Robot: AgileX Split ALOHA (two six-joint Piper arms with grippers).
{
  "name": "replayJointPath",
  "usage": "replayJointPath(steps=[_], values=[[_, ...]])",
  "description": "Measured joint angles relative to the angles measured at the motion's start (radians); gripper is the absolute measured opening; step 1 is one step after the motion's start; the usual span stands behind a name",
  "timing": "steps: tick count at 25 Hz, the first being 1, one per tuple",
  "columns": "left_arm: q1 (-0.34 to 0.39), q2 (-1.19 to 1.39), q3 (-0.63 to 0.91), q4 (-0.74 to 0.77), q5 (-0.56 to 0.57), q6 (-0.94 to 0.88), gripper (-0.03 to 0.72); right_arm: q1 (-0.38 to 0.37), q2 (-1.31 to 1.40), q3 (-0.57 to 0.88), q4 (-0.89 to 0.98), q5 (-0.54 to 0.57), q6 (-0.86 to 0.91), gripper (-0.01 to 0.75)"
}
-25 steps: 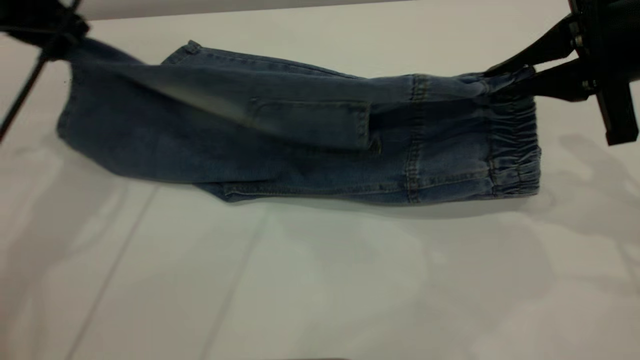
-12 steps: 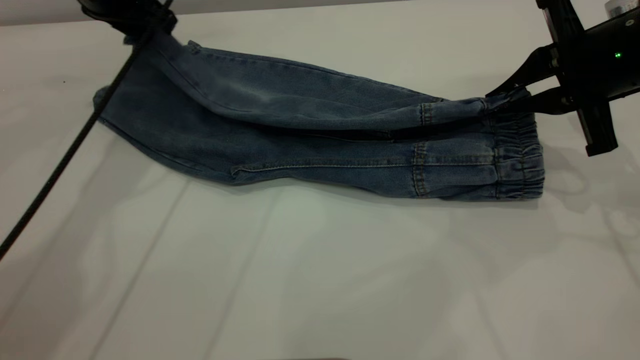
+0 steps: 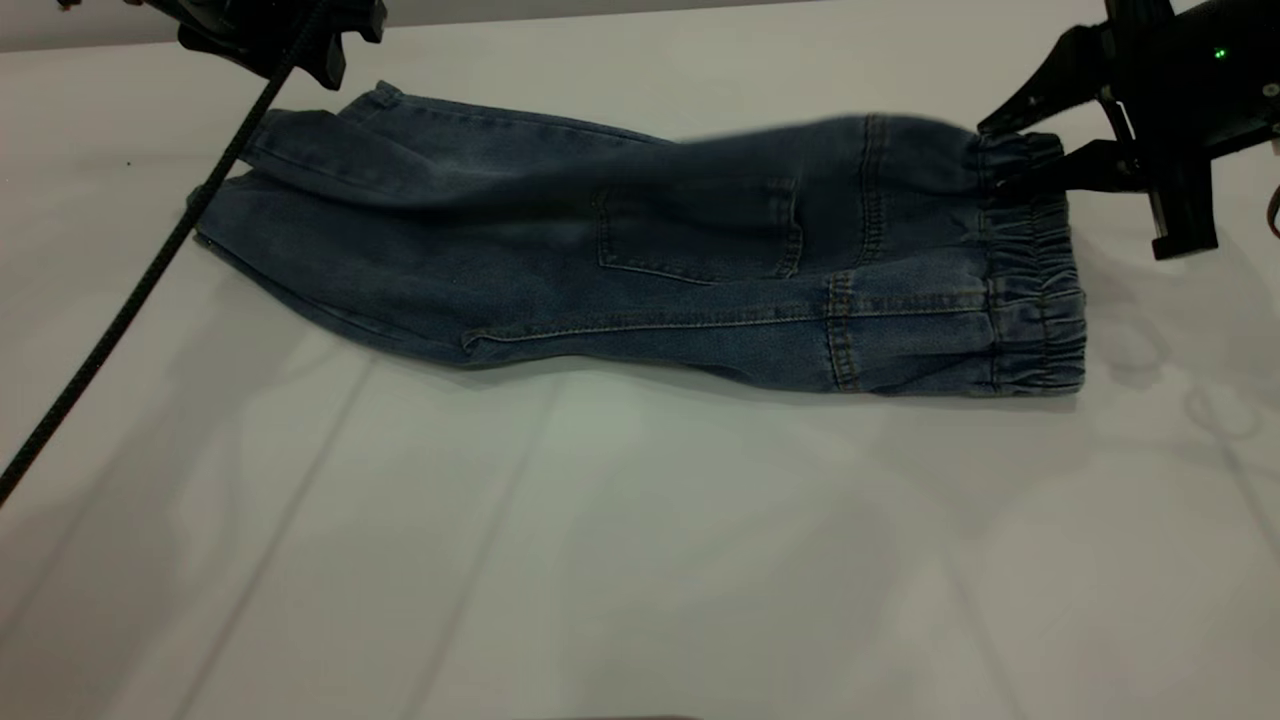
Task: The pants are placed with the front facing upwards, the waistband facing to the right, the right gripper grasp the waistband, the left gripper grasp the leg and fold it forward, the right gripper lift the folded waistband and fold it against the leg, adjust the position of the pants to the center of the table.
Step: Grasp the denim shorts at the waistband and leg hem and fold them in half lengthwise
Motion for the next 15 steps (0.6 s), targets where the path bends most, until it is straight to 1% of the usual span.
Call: replayJointPath(steps=[5,8,10,13,15], values=[[-0.023,0.000,0.000,-0.001,0.065,0.000,0.355,-0.004,0.001,-0.005,0.002,-0.008,-0.001,0.410],[-0.031,0.000,0.000,-0.001,0.087,0.000,0.355,-0.004,0.001,-0.005,0.002,0.021,-0.010,0.447],[-0.037,0.000,0.000,-0.001,0.099,0.000,0.355,-0.004,0.001,-0.005,0.002,0.075,-0.044,0.452],[-0.047,0.000,0.000,-0.001,0.115,0.009,0.355,-0.005,0.001,-0.005,-0.006,0.205,-0.141,0.454],[-0.056,0.000,0.000,-0.001,0.125,0.036,0.356,-0.005,0.001,-0.005,-0.046,0.280,-0.200,0.454]])
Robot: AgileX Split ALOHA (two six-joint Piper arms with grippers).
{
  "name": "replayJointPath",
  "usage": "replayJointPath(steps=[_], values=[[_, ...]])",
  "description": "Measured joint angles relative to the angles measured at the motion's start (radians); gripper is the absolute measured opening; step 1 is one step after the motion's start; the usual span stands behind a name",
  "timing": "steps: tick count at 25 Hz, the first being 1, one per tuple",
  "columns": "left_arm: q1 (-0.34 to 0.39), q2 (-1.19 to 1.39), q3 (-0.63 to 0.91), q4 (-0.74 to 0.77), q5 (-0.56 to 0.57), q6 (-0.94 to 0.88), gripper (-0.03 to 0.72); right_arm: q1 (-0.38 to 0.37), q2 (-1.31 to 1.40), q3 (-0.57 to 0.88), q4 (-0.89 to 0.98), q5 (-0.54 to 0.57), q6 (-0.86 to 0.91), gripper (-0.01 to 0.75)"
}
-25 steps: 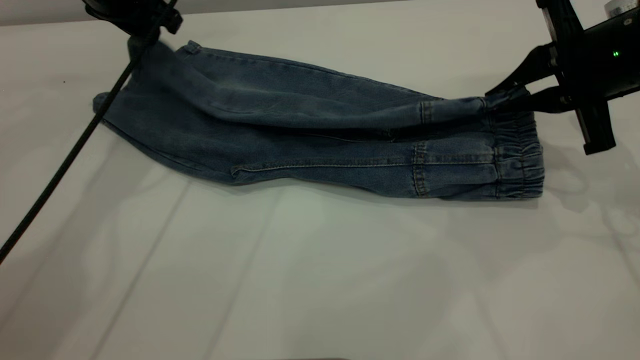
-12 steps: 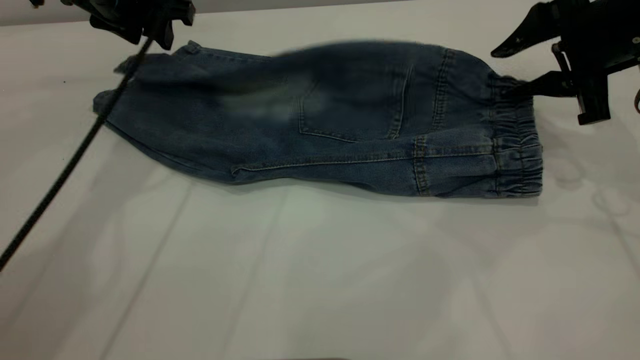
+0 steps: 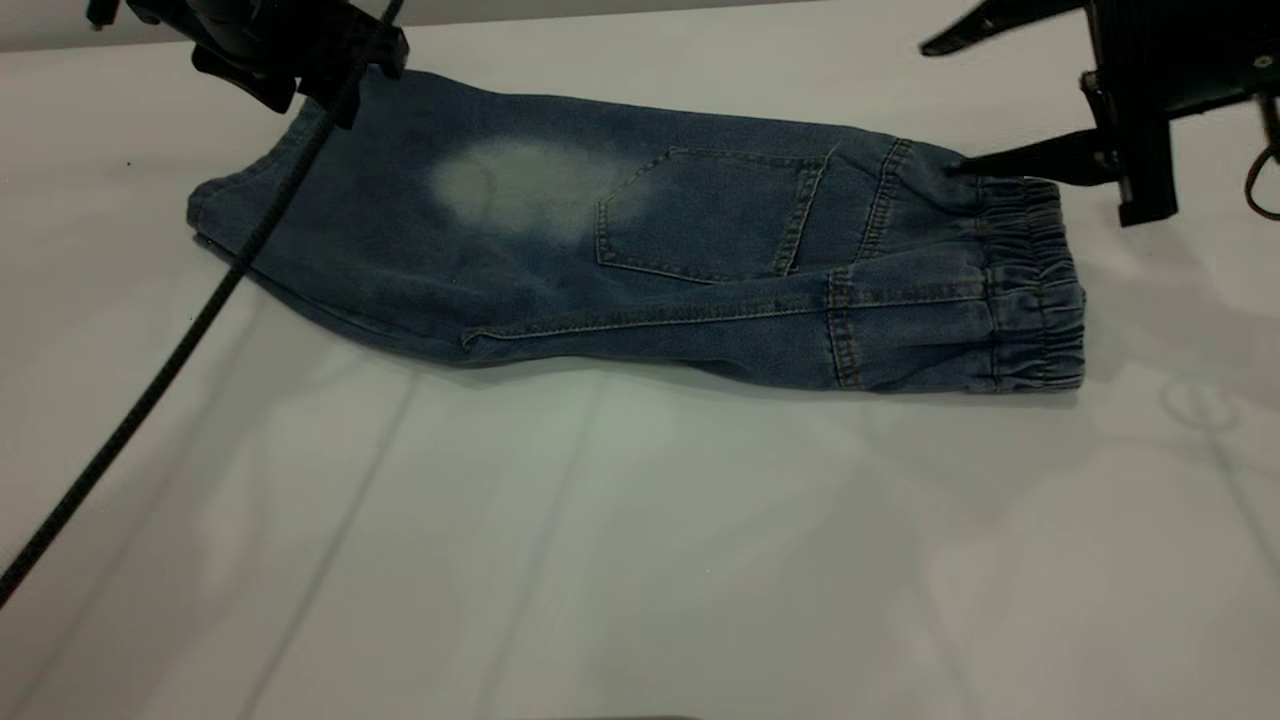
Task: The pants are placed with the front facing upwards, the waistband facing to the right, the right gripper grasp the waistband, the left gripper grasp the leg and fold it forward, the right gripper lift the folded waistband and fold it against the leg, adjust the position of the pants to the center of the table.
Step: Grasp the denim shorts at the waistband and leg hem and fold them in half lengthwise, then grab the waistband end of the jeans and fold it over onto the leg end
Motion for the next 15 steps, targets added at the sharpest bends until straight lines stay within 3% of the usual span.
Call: replayJointPath(steps=[5,9,15], values=[[-0.026,-0.002,0.000,0.000,0.004,0.056,0.356,0.004,0.000,0.000,-0.289,0.045,0.010,0.454],[-0.029,-0.003,-0.001,0.000,-0.011,0.060,0.356,0.036,0.000,0.000,-0.536,-0.007,0.062,0.455],[-0.029,-0.003,-0.001,0.000,-0.030,0.061,0.356,0.080,0.018,0.000,-0.591,-0.127,0.100,0.533]])
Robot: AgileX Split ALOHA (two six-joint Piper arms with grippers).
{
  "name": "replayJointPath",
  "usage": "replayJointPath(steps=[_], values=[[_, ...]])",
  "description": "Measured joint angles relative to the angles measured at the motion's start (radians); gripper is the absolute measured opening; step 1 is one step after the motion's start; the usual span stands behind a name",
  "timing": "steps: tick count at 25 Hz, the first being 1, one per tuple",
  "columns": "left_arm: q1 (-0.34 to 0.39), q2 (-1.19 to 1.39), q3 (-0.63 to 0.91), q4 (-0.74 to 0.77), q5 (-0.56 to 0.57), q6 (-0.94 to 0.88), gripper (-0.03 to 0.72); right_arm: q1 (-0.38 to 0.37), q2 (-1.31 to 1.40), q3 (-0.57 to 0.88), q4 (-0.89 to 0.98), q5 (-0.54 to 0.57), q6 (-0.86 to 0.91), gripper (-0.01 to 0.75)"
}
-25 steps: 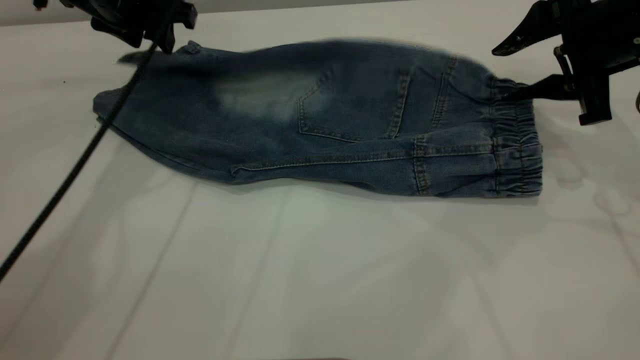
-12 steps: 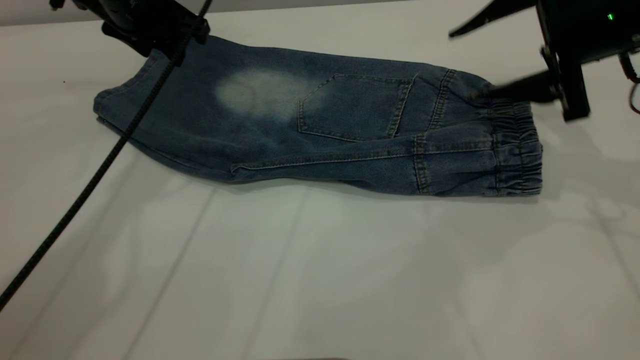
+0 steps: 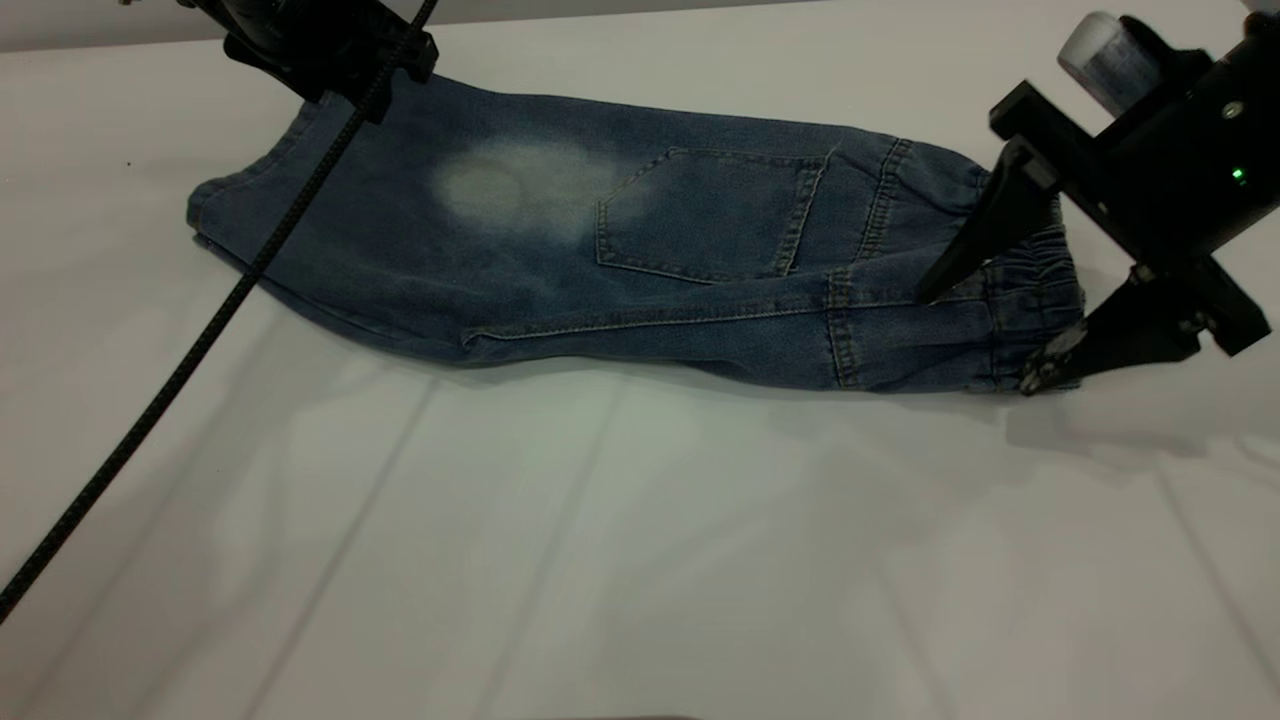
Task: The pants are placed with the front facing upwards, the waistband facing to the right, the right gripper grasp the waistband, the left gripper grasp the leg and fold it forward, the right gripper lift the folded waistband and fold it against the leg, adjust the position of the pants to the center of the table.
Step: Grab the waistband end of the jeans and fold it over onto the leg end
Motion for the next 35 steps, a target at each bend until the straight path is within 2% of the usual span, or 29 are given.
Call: replayJointPath(steps=[4,10,15,23,25,27,30,32,35], values=[[0.000,0.000,0.000,0.000,-0.005,0.000,0.356,0.001,0.054,0.000,0.068,-0.010,0.060,0.587],[0.000,0.000,0.000,0.000,-0.006,0.000,0.356,0.000,0.081,-0.001,0.215,-0.014,0.058,0.588],[0.000,0.000,0.000,0.000,-0.005,0.000,0.356,-0.030,0.081,-0.001,0.306,-0.021,0.037,0.588],[-0.003,0.000,0.000,0.000,-0.004,0.000,0.356,-0.035,0.081,-0.001,0.287,-0.152,0.134,0.563],[-0.011,0.000,0.000,0.000,0.002,0.000,0.356,-0.035,0.081,-0.002,0.288,-0.170,0.129,0.505],[-0.028,0.000,0.000,0.000,0.011,0.000,0.356,-0.035,0.081,-0.002,0.288,-0.185,0.103,0.409],[-0.065,0.000,0.000,0.000,0.021,0.000,0.356,-0.035,0.081,-0.002,0.303,-0.206,0.014,0.187],[-0.095,0.006,0.000,0.000,0.027,0.000,0.356,-0.035,0.081,-0.002,0.313,-0.206,-0.072,0.081],[-0.148,0.025,0.000,-0.001,0.031,0.000,0.356,-0.035,0.069,-0.002,0.339,-0.221,-0.218,0.042]])
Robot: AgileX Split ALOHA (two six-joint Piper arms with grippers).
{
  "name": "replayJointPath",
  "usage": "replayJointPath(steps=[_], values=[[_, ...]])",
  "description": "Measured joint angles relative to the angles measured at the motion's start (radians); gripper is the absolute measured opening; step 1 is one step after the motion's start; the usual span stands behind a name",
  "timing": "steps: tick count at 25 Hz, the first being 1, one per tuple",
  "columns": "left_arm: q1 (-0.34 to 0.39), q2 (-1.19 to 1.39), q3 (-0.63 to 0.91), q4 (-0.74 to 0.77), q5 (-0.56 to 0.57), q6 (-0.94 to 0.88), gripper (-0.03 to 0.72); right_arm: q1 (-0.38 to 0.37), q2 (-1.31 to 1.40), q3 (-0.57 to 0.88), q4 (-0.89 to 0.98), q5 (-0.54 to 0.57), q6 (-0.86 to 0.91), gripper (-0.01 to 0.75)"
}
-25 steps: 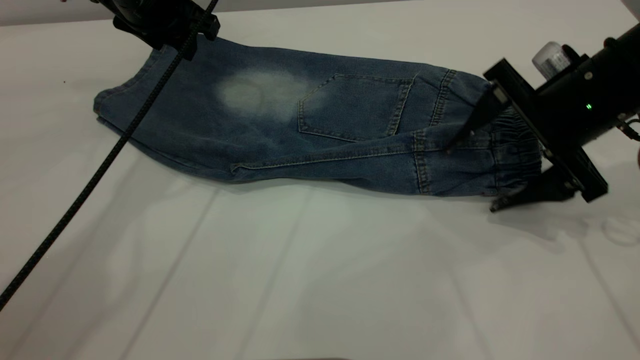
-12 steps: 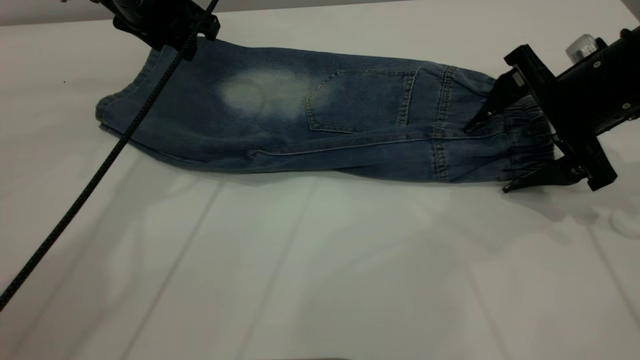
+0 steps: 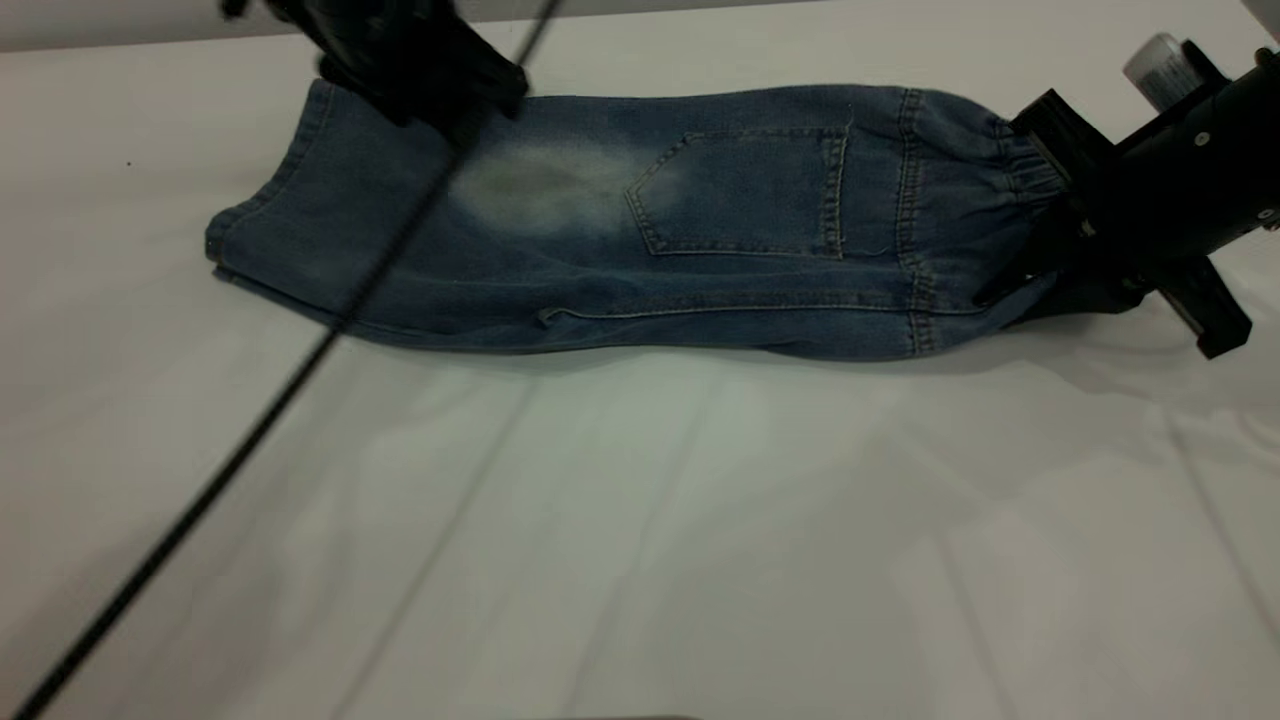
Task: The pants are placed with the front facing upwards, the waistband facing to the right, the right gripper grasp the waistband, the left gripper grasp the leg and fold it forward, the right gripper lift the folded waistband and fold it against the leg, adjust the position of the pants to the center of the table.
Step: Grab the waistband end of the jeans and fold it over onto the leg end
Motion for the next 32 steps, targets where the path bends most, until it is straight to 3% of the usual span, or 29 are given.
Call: replayJointPath(steps=[8,20,25,32], values=[[-0.157,0.069,0.000,-0.002,-0.007,0.000,0.356,-0.001,-0.150,-0.008,0.073,0.005,-0.370,0.041],[-0.339,0.089,0.000,-0.070,-0.077,0.000,0.356,-0.002,-0.410,-0.008,0.089,0.157,-0.567,0.041],[-0.339,0.074,0.000,-0.036,-0.013,0.000,0.356,-0.003,-0.420,-0.007,0.044,0.167,-0.572,0.041],[-0.217,0.042,0.000,0.045,0.118,-0.014,0.356,-0.003,-0.420,-0.007,0.019,0.255,-0.574,0.041]])
